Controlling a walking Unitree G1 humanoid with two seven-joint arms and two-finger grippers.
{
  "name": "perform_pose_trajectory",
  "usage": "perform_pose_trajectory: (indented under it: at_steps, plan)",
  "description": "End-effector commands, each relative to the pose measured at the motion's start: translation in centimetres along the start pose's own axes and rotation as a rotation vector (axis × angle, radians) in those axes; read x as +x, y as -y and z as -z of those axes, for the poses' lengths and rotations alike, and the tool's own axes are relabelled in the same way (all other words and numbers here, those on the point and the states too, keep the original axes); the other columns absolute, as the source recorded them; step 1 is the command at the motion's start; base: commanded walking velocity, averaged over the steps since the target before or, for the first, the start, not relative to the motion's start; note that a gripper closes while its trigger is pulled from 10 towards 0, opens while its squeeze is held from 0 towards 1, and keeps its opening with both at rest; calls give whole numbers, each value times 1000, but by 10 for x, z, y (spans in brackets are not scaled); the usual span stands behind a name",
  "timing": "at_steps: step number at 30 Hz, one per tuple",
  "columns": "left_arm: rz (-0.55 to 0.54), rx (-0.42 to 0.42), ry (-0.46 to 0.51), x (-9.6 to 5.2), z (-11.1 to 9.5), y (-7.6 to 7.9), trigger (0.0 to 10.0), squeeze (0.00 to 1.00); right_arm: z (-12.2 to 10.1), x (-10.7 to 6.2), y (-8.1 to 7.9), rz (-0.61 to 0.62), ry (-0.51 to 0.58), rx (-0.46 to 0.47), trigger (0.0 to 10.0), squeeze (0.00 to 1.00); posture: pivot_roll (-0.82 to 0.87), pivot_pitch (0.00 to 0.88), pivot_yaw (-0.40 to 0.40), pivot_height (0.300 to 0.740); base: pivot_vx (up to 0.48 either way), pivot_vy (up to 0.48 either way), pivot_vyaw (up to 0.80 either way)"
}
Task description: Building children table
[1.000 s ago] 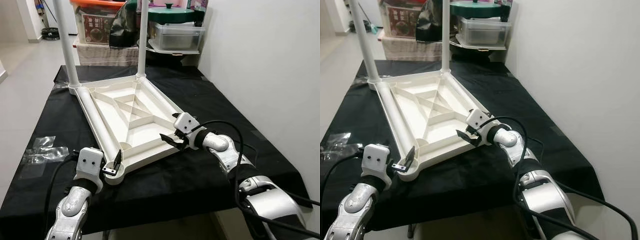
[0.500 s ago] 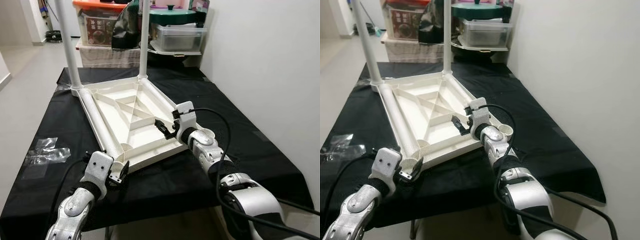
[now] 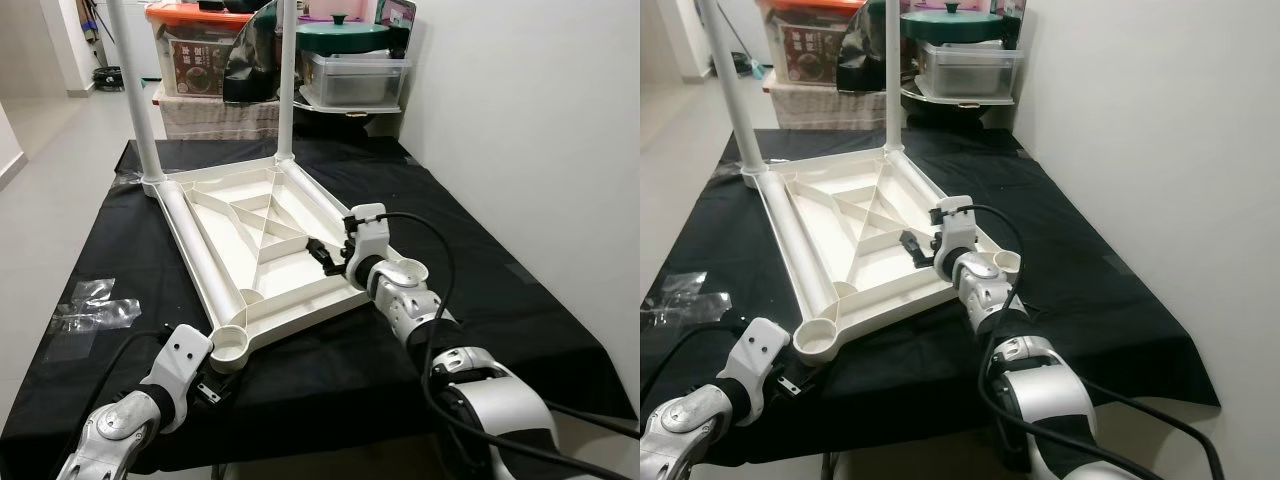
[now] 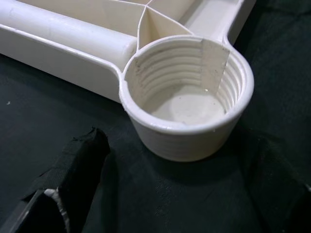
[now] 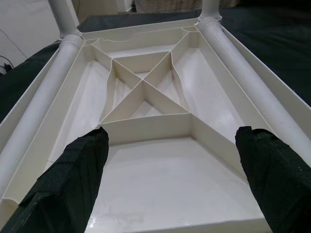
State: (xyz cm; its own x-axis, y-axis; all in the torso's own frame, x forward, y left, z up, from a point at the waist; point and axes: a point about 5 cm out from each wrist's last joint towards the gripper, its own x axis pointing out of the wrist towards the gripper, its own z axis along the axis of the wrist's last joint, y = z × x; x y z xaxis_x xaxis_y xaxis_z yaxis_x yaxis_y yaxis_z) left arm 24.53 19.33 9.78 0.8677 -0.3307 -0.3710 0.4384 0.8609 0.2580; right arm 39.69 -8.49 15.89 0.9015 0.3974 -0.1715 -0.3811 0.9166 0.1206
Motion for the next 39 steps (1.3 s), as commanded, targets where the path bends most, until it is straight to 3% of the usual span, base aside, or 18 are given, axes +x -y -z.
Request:
perform_pose_trajectory:
  at_steps: [1,2,5,8,14,19,25,27,28,31,33,34,36,39]
  plan:
    - [-29,17,-99,-7,17,-7,10000,0,-1,0,0,3,3,22,10000,0,98,0,-82,740,0,0,0]
    - [-29,17,-99,-7,17,-7,10000,0,-1,0,0,3,3,22,10000,0,98,0,-82,740,0,0,0]
    - [-150,45,-115,-17,18,-28,10000,0,-2,-1,0,4,7,18,10000,0,102,0,-84,740,0,0,0]
    - [-204,44,-105,-19,17,-36,10000,0,-3,-1,-1,3,13,11,10000,0,110,0,-89,740,0,0,0]
    - [-521,-21,-92,-36,21,-74,10000,0,0,-2,-6,-20,39,-65,10000,0,114,0,-90,740,0,0,0]
    - [-575,-38,-104,-40,24,-80,10000,0,0,-3,-7,-25,42,-79,10000,0,113,0,-88,740,0,0,0]
    - [-523,-43,-34,-35,14,-67,10000,0,1,-6,-11,-83,58,-138,10000,0,113,0,-90,740,0,0,0]
    - [-529,-45,-18,-34,12,-67,10000,0,0,-7,-15,-128,68,-175,10000,0,114,0,-90,740,0,0,0]
    - [-546,-48,-19,-34,12,-68,10000,0,3,-10,-17,-194,56,-249,10000,0,112,0,-88,740,0,0,0]
    - [-556,-50,-21,-33,12,-69,10000,0,6,-12,-18,-241,43,-302,10000,0,112,0,-88,740,0,0,0]
    - [-581,-53,-37,-35,16,-71,10000,0,15,-21,-5,-312,-7,-496,10000,0,116,0,-91,740,0,0,0]
    - [-581,-53,-37,-35,16,-71,10000,0,15,-21,-5,-312,-7,-496,10000,0,116,0,-91,740,0,0,0]
    - [-589,-59,-41,-35,18,-71,10000,0,13,-30,13,-392,-40,-587,10000,0,119,0,-96,740,0,0,0]
    - [-589,-60,-40,-35,18,-70,10000,0,10,-33,19,-418,-46,-595,10000,0,119,0,-96,740,0,0,0]
